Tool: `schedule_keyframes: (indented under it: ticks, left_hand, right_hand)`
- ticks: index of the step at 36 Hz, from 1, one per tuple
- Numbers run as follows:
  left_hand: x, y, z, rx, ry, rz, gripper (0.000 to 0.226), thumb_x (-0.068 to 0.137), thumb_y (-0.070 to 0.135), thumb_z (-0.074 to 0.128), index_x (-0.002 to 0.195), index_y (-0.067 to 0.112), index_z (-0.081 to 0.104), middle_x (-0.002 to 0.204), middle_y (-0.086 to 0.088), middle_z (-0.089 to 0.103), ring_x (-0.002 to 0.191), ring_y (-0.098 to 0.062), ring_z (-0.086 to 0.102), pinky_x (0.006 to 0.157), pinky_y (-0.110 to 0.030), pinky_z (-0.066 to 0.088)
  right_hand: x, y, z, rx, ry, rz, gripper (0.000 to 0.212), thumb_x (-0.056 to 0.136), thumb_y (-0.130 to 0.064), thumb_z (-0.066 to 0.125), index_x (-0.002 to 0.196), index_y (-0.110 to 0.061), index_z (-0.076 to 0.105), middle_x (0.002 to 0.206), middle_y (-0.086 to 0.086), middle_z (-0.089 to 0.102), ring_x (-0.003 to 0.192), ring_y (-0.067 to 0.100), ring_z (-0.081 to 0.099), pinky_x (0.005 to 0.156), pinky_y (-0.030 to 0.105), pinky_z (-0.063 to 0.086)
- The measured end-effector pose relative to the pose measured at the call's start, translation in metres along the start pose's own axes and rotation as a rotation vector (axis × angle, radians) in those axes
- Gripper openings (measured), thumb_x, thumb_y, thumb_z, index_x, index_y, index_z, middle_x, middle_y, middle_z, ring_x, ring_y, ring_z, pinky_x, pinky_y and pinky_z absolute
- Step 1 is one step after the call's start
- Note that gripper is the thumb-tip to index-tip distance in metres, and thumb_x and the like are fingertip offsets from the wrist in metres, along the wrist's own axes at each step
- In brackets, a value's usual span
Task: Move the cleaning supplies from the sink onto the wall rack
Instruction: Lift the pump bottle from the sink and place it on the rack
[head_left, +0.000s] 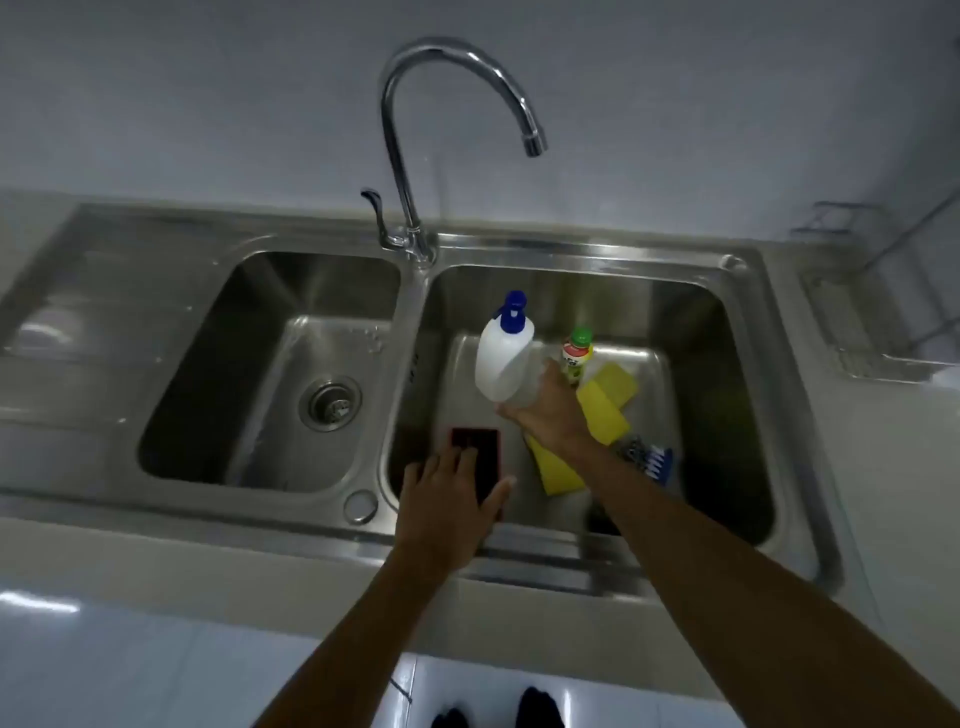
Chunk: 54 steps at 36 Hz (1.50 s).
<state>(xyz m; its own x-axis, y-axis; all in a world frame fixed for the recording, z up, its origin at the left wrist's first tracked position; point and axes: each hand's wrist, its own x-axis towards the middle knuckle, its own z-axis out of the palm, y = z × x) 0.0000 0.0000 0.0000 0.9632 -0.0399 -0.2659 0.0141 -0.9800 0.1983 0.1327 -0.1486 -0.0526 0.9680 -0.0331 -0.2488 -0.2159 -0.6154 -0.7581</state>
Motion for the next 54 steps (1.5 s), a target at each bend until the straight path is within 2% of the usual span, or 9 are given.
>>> schedule_keyframes:
  ticks: [9,18,28,31,34,39,43,47,54]
  left_hand:
    - [0.014,-0.005,0.021,-0.038,0.101,0.029,0.079,0.095,0.076,0.019,0.140,0.019,0.052,0.143,-0.003,0.058,0.130,-0.023,0.053,0.107,-0.046,0.038]
    - [0.016,-0.007,0.024,-0.066,0.068,0.016,0.082,0.093,0.078,0.016,0.143,0.022,0.050,0.144,-0.001,0.057,0.132,-0.022,0.052,0.108,-0.049,0.038]
    - [0.014,-0.007,0.016,-0.074,-0.003,-0.003,0.084,0.089,0.078,0.020,0.134,0.020,0.061,0.135,-0.002,0.065,0.124,-0.026,0.060,0.098,-0.049,0.046]
    - [0.019,-0.009,0.010,-0.034,-0.037,-0.015,0.091,0.086,0.079,0.011,0.140,0.022,0.057,0.141,0.000,0.061,0.128,-0.023,0.057,0.102,-0.049,0.045]
    - [0.032,0.000,-0.013,-0.083,0.033,-0.017,0.094,0.087,0.081,0.012,0.124,0.017,0.070,0.123,-0.004,0.072,0.110,-0.027,0.069,0.088,-0.052,0.053]
    - [0.066,0.048,-0.089,-0.117,0.022,0.077,0.085,0.093,0.075,0.027,0.159,0.022,0.023,0.165,0.003,0.029,0.149,-0.017,0.031,0.117,-0.043,0.026]
    - [0.091,0.107,-0.156,-0.174,0.144,0.171,0.090,0.092,0.076,0.025,0.158,0.015,0.026,0.164,-0.005,0.031,0.148,-0.024,0.035,0.116,-0.042,0.032]
    - [0.104,0.172,-0.211,-0.335,0.167,0.350,0.087,0.096,0.071,0.026,0.161,0.014,0.012,0.170,-0.006,0.010,0.155,-0.023,0.014,0.123,-0.044,0.018]
    - [0.114,0.280,-0.269,-0.468,0.163,0.540,0.097,0.089,0.083,0.019,0.161,0.020,0.002,0.171,-0.002,0.003,0.157,-0.023,0.009,0.125,-0.049,0.011]
  right_hand:
    - [0.041,-0.016,0.043,0.077,0.119,0.071,0.130,0.052,-0.035,0.095,0.151,-0.021,0.012,0.147,0.012,0.039,0.132,0.037,0.042,0.104,0.054,0.045]
    - [0.058,-0.011,0.042,0.197,0.161,0.079,0.106,0.057,-0.022,0.094,0.139,-0.015,0.028,0.140,0.009,0.051,0.124,0.032,0.053,0.088,0.035,0.050]
    - [0.041,-0.019,0.014,0.191,0.165,0.055,0.102,0.050,-0.041,0.093,0.135,-0.023,0.041,0.130,-0.004,0.057,0.117,0.021,0.056,0.088,0.036,0.052]
    - [0.028,-0.032,-0.019,0.200,0.165,0.042,0.095,0.051,-0.046,0.093,0.129,-0.025,0.042,0.122,-0.008,0.057,0.112,0.017,0.057,0.083,0.031,0.051]
    - [0.018,-0.054,-0.069,0.199,0.200,-0.018,0.100,0.050,-0.053,0.092,0.134,-0.031,0.043,0.124,-0.012,0.060,0.111,0.011,0.059,0.091,0.032,0.053]
    - [0.007,-0.104,-0.176,0.078,0.320,-0.060,0.094,0.050,-0.067,0.085,0.123,-0.029,0.042,0.120,-0.010,0.061,0.110,0.015,0.061,0.089,0.036,0.058]
    - [-0.010,-0.145,-0.268,0.003,0.432,-0.091,0.095,0.057,-0.069,0.082,0.131,-0.027,0.039,0.128,-0.007,0.058,0.113,0.018,0.061,0.094,0.037,0.057]
    - [-0.029,-0.171,-0.354,-0.116,0.590,-0.062,0.105,0.059,-0.075,0.076,0.139,-0.022,0.036,0.133,-0.002,0.055,0.118,0.022,0.058,0.099,0.041,0.054]
    - [-0.056,-0.179,-0.465,-0.159,0.800,-0.070,0.097,0.055,-0.075,0.079,0.126,-0.016,0.047,0.116,-0.001,0.064,0.099,0.021,0.065,0.077,0.036,0.059]
